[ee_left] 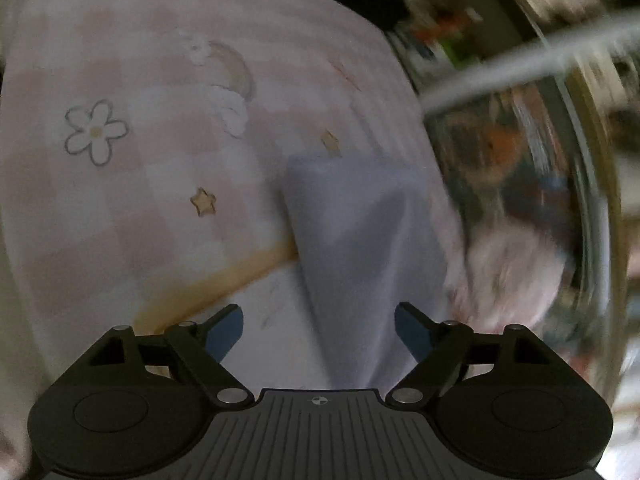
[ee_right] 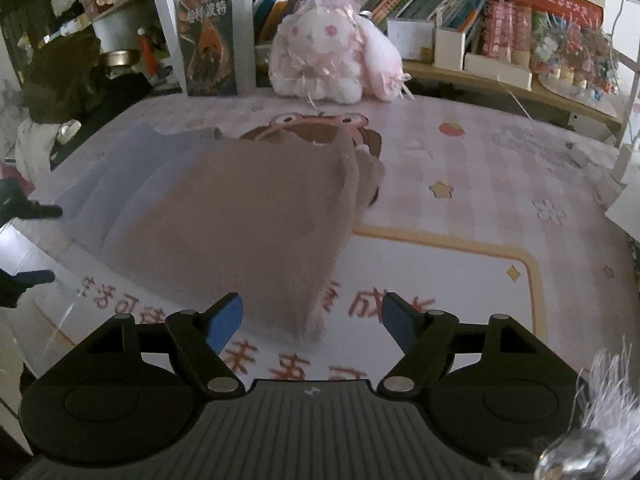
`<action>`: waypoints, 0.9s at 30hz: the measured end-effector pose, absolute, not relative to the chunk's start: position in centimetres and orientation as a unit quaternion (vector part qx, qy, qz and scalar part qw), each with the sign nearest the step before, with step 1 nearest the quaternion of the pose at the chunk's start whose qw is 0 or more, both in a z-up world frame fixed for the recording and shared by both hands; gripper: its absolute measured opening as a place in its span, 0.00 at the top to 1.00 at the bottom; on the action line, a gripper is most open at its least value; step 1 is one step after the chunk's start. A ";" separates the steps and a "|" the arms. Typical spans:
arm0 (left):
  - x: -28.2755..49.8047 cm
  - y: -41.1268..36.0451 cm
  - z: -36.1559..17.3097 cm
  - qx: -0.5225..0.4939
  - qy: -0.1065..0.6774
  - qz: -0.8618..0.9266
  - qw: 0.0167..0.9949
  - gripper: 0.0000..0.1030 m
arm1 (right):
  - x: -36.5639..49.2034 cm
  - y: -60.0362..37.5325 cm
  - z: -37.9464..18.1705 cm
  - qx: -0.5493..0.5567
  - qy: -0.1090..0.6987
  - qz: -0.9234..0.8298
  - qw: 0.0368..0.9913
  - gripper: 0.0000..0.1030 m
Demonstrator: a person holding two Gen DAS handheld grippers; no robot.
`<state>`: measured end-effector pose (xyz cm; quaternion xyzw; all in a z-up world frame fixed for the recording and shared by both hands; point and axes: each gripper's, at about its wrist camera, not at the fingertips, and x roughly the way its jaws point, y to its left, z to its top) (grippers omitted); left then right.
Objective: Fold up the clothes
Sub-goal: 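Grasp the lavender hem with the left gripper while the right gripper grasps the brown hem, then lift the hem with both grippers and fold it toward the collar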
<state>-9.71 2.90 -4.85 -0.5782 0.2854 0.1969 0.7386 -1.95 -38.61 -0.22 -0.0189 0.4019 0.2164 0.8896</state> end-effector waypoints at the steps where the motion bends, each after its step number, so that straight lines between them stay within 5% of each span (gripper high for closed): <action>1: -9.4 3.4 -5.0 -0.584 0.279 0.200 0.735 0.20 | -1.8 -38.5 -0.1 -0.018 0.400 0.214 0.891 0.28; 4: -8.2 4.4 -5.0 -0.583 0.269 0.212 0.736 0.26 | -0.8 -38.5 -0.4 0.009 0.412 0.195 0.890 0.30; 10: -5.6 4.1 -4.8 -0.551 0.283 0.213 0.756 0.45 | 0.6 -38.1 -1.8 0.032 0.448 0.173 0.877 0.54; 15: -3.9 3.3 -4.6 -0.530 0.309 0.177 0.769 0.73 | 1.3 -37.7 -3.0 0.048 0.476 0.164 0.863 0.68; 21: -3.4 0.4 -1.4 -0.403 0.286 0.103 0.863 0.74 | 1.3 -37.2 -3.2 0.036 0.478 0.160 0.863 0.67; 27: -3.2 2.9 -4.8 -0.493 0.321 0.132 0.798 0.71 | 1.3 -36.9 -3.2 0.027 0.479 0.154 0.864 0.68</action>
